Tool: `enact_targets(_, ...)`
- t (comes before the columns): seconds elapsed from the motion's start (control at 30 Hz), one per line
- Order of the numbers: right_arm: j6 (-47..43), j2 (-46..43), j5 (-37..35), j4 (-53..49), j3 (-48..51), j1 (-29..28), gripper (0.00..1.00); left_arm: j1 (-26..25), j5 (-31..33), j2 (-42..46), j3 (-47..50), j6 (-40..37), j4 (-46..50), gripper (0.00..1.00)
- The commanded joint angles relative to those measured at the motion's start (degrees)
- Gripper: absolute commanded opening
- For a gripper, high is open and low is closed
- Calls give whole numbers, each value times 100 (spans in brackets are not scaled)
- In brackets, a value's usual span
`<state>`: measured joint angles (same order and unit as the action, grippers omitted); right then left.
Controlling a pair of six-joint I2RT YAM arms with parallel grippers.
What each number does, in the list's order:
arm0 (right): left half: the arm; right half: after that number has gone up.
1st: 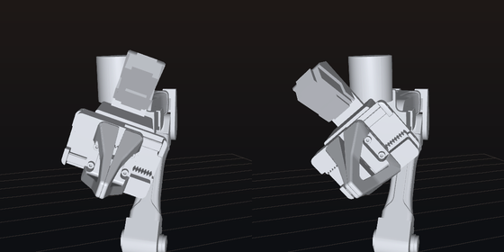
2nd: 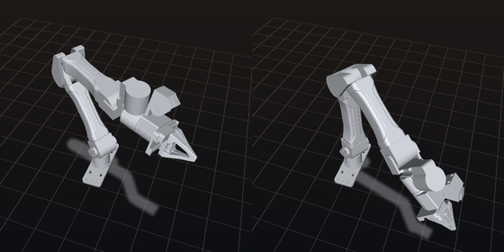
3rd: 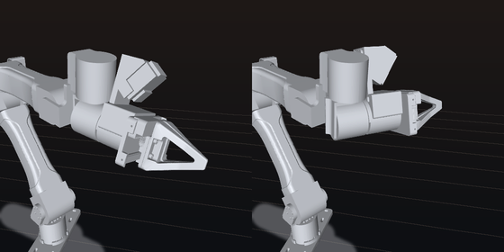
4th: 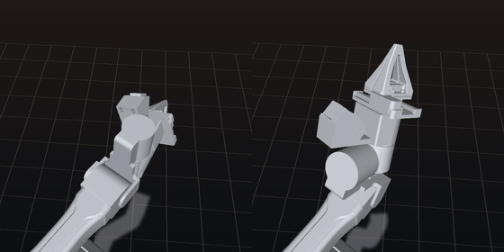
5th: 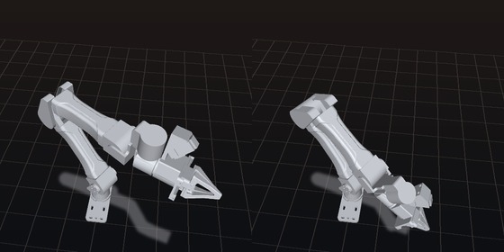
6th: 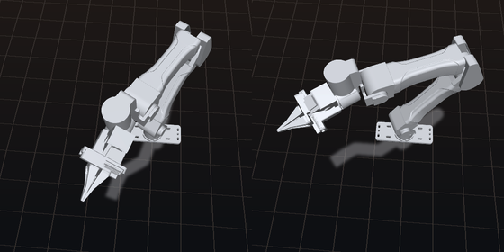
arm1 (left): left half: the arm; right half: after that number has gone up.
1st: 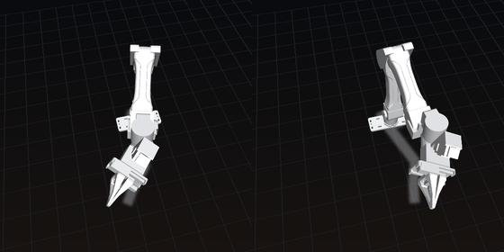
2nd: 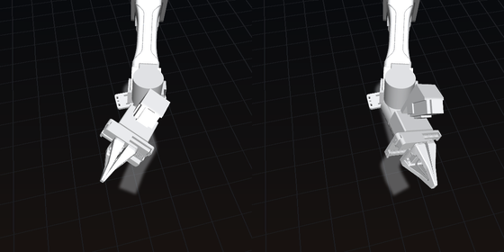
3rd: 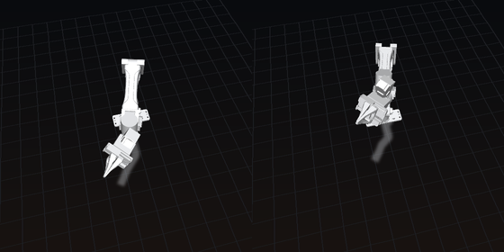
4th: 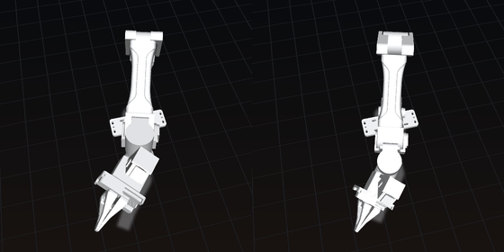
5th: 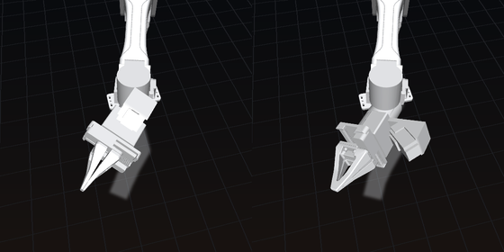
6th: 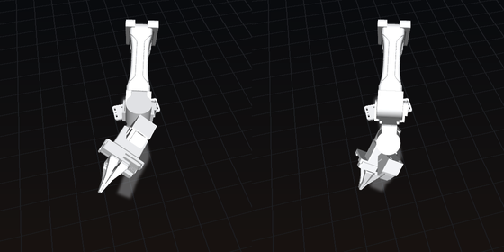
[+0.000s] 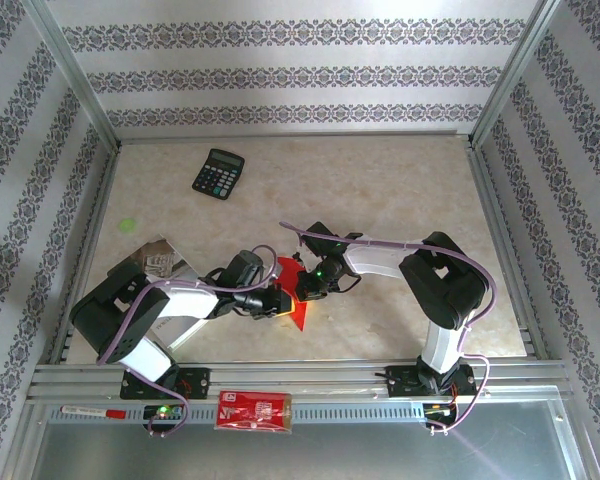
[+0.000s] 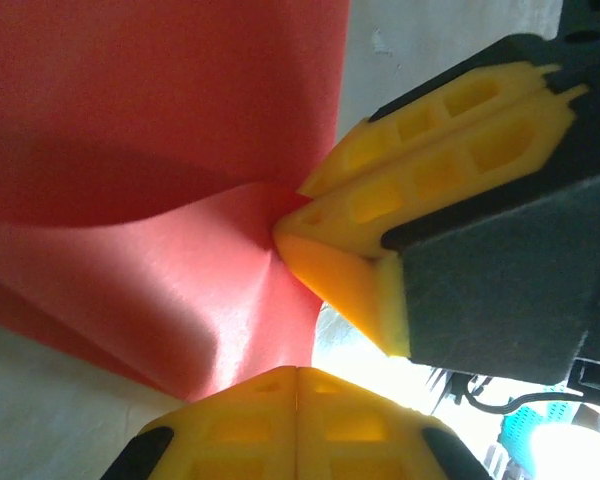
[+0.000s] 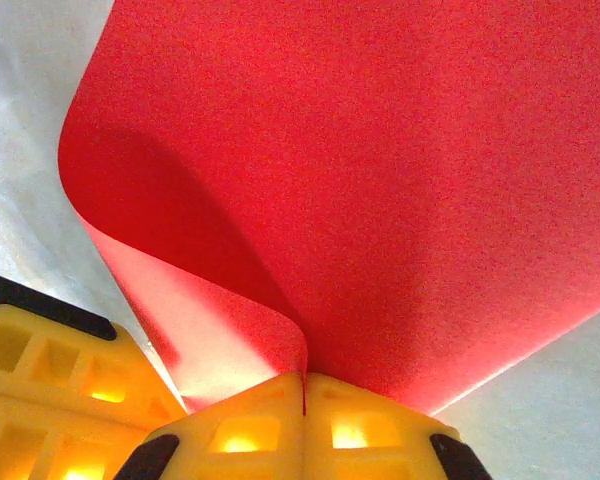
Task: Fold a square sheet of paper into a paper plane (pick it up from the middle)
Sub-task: Third fold the triangle at the center of the table.
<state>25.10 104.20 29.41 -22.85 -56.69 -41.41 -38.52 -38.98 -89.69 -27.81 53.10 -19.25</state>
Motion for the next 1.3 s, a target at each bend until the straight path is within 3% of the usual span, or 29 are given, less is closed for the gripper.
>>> enact_targets(0.0,-77,268,-395,-237,205,-81,0,55,15,-92,-195,-225,301,6)
enact_targets(0.43,-125,254,-357,-294,93,-66,0,54,288,-415,-269,-577,896,2)
enact_targets(0.73,-276,-92,-386,-651,-200,61,11,55,458,-471,-154,-595,1032,0)
enact_targets(0.97,-134,-996,-448,-775,177,277,19,55,499,-550,-110,-550,959,0)
enact_targets(1.27,1505,-1475,522,1660,1543,-452,8,55,488,-541,-147,-542,991,0)
